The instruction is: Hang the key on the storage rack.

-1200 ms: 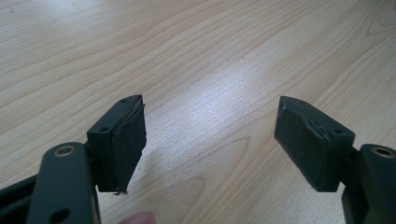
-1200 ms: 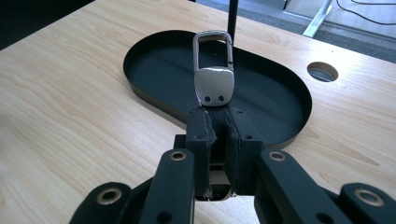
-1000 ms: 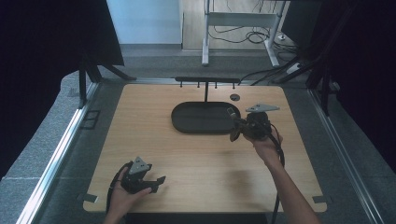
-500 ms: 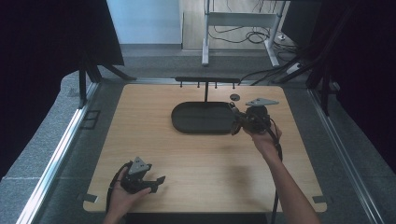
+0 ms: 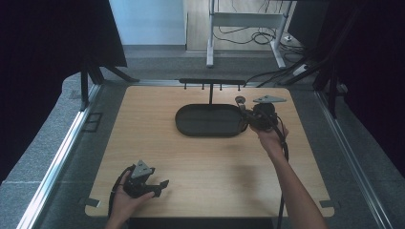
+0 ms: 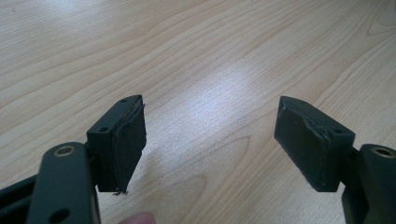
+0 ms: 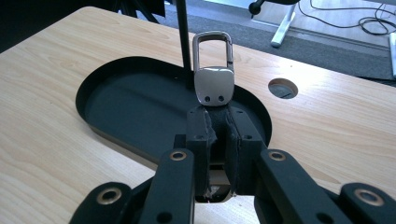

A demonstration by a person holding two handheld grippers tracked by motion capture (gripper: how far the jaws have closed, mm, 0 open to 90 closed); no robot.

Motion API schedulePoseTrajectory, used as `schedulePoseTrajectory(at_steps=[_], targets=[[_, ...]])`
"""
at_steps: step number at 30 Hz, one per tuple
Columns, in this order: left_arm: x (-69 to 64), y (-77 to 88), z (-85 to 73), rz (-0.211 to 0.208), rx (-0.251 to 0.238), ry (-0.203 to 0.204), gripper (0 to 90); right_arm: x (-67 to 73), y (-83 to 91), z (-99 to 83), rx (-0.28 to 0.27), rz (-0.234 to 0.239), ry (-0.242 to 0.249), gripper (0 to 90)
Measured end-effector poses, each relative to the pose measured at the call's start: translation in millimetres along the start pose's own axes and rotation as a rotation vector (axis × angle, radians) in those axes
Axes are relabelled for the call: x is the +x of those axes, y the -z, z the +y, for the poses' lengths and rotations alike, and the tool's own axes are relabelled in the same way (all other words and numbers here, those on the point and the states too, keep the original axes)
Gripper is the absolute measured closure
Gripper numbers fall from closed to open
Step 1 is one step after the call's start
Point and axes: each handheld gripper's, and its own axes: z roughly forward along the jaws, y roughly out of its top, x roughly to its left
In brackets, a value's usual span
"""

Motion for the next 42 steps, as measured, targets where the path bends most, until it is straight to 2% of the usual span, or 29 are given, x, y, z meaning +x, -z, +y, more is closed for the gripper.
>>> schedulePoseTrajectory(at_steps=[8, 11, 19, 25, 42], targets=[[0.8, 0.4, -0.3, 0.000, 0.000, 0.002, 25.4, -3.1, -5.8, 2.5, -0.006, -0.007, -0.016, 81.1], [0.9, 0.1, -0.3, 0.000, 0.001, 0.003, 25.4, -4.9, -7.1, 3.1, -0.013, 0.002, -0.038, 81.1], [1.0, 0.5, -0.4, 0.000, 0.000, 0.002, 25.5, -9.4, -11.8, 9.2, -0.026, -0.019, -0.067, 81.1], [1.0, 1.1, -0.3, 0.000, -0.002, 0.002, 25.5, -11.6, -15.3, 12.4, -0.040, -0.039, -0.074, 81.1], [0.1, -0.4, -0.5, -0.004, 0.000, 0.000, 25.5, -17.8, -30.1, 13.0, -0.055, -0.051, -0.085, 81.1]])
